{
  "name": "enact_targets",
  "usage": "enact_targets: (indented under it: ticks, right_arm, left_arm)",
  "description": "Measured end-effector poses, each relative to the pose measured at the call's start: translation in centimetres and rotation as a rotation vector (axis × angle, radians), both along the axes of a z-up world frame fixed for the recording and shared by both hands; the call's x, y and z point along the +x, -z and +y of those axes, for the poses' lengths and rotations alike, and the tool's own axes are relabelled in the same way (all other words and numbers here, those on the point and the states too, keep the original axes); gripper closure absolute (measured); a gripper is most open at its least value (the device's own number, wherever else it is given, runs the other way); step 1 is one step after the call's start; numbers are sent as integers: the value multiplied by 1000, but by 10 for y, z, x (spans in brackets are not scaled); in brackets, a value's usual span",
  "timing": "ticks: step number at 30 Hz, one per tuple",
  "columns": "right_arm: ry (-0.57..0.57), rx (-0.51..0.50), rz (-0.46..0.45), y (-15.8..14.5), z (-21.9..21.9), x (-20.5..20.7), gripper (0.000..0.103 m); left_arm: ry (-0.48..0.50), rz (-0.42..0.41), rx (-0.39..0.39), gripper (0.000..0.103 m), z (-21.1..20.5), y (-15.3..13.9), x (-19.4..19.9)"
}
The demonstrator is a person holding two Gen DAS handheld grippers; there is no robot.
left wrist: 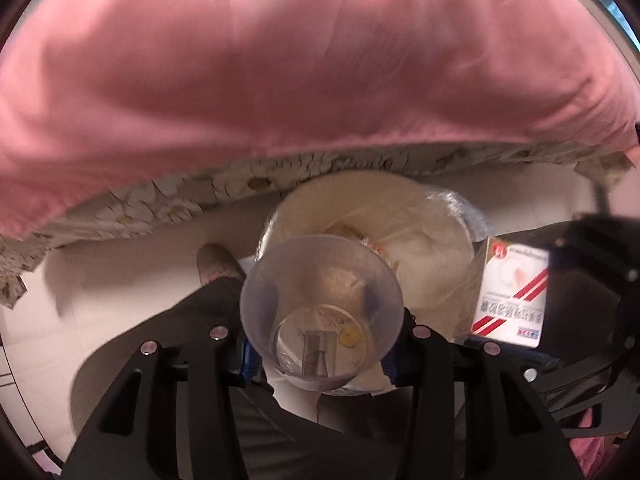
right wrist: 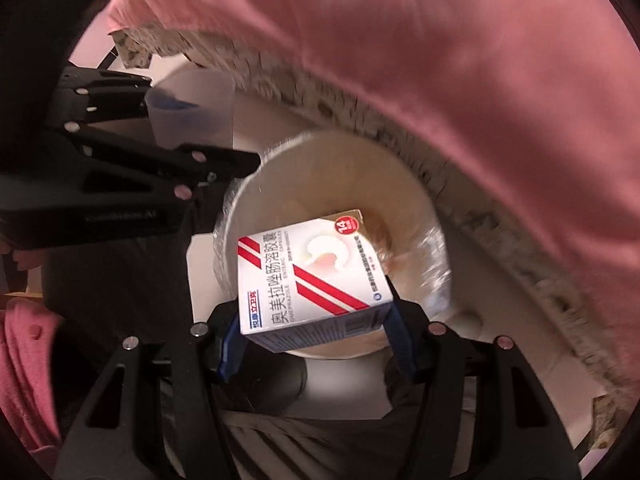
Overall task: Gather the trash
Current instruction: 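Open the right tool to drop the medicine box while the left tool drops the cup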
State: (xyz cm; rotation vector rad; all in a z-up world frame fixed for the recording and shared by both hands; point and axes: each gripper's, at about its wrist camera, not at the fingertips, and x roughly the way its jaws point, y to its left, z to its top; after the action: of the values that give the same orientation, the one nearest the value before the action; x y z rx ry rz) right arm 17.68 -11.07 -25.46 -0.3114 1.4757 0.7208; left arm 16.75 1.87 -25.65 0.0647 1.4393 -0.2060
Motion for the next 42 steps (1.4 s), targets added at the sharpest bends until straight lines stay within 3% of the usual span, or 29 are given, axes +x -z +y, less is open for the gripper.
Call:
enact_targets:
  ticks: [17,40,42]
  right_arm:
    - [101,-23,218,94,4,18,43]
    - [240,-82,324,173,9,27,42]
    - [253,-94,329,176,6,28,41]
  left_arm:
    - [-77,179,-63,55,-4,83,24]
    - [-190,369,-140,54,-5,166,44]
    - [-186,379,-130,48,-7,170,43]
